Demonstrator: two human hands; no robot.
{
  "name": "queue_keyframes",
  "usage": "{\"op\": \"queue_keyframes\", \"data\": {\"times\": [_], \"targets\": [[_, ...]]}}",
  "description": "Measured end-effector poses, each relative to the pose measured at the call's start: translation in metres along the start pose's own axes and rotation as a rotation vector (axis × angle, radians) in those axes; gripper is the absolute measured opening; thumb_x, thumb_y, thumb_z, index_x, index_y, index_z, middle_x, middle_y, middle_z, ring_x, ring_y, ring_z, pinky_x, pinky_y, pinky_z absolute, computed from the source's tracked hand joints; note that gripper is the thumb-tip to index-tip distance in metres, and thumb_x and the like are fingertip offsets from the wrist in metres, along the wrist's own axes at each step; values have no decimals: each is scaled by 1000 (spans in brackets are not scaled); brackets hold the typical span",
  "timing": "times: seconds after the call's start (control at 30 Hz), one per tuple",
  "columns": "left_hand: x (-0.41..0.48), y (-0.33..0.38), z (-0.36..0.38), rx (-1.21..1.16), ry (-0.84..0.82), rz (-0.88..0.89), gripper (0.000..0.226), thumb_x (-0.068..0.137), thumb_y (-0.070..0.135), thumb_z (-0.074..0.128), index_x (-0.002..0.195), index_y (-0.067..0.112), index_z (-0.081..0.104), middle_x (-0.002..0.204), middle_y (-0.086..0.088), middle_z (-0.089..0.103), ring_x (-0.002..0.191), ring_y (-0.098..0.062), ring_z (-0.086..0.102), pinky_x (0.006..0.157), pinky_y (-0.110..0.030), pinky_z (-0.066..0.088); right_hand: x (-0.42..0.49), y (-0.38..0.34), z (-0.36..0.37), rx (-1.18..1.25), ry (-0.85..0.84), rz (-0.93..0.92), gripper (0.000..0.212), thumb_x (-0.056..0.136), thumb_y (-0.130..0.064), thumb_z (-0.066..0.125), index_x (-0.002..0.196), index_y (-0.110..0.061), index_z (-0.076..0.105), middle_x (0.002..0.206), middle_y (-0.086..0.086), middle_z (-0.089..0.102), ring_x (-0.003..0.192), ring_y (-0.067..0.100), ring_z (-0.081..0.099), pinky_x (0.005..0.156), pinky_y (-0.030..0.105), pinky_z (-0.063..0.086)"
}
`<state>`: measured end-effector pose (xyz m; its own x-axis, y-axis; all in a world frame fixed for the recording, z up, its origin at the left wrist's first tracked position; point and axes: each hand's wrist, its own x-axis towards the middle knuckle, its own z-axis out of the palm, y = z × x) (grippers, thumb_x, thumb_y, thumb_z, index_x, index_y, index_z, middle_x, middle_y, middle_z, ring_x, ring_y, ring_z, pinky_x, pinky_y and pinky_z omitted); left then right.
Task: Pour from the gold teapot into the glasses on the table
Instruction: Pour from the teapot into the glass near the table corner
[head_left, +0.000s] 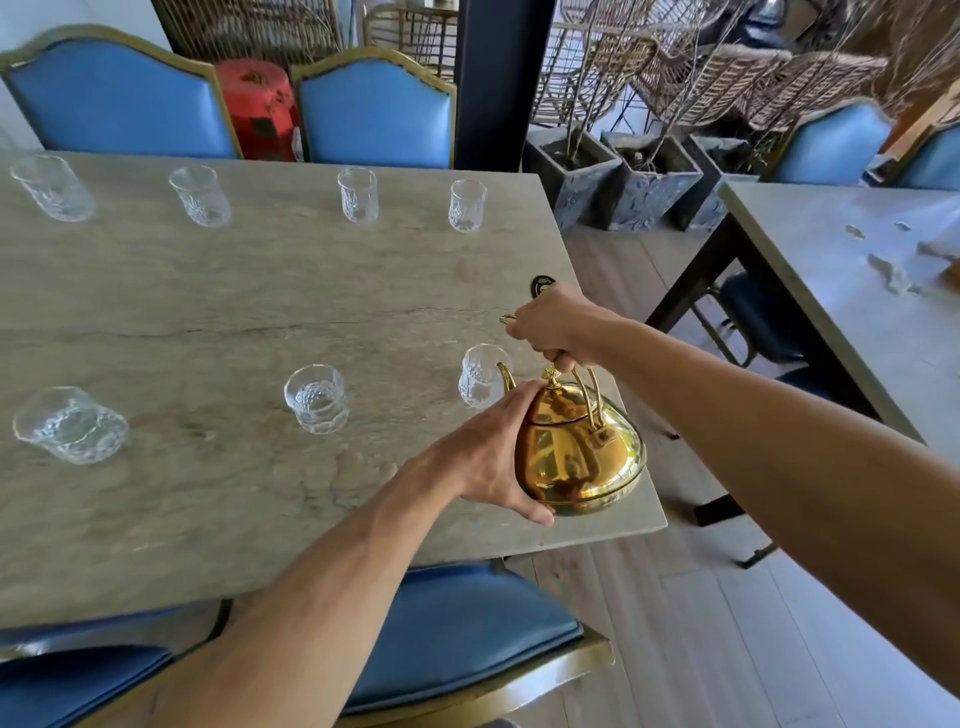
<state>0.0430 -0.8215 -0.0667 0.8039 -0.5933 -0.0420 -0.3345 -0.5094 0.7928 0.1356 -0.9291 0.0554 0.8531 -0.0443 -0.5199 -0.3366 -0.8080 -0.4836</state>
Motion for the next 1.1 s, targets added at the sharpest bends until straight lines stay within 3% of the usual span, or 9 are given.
{"op": "queue_keyframes", "data": {"times": [0.17,0.37,0.7,0.87,1.1], "targets": [[5,-5,0,-28,10,9,146,44,49,103,156,24,12,148,-1,40,132,-19,48,115,-40,43,6,-6,-1,-27,-10,14,12,95,-11,55,86,-4,57,58,8,42,40,16,34,34,17,28],[7,-7,-2,-84,23,24,138,46,41,104,152,21,19,143,0,44,129,-16,49,115,-34,44,11,-13,-1,-83,-36,31,14,96,-10,52,82,-5,54,56,7,40,39,15,32,33,15,28],[10,-13,-1,-169,26,8,136,45,44,104,150,25,21,141,3,47,129,-15,52,113,-37,46,15,-23,-1,-151,-106,76,32,99,-18,56,71,-9,47,55,6,38,41,14,31,36,18,25],[11,-12,-2,-178,29,15,135,46,37,105,151,20,22,141,3,47,128,-12,51,112,-23,42,18,-26,-2,-173,-121,82,32,100,-16,55,71,-8,46,55,6,38,42,14,30,37,19,25],[14,-11,-4,-202,28,15,134,46,38,105,151,20,23,140,3,48,129,-14,52,114,-32,44,17,-28,-5,-189,-134,71,36,101,-17,55,67,-8,45,55,6,37,41,15,28,34,14,24]]}}
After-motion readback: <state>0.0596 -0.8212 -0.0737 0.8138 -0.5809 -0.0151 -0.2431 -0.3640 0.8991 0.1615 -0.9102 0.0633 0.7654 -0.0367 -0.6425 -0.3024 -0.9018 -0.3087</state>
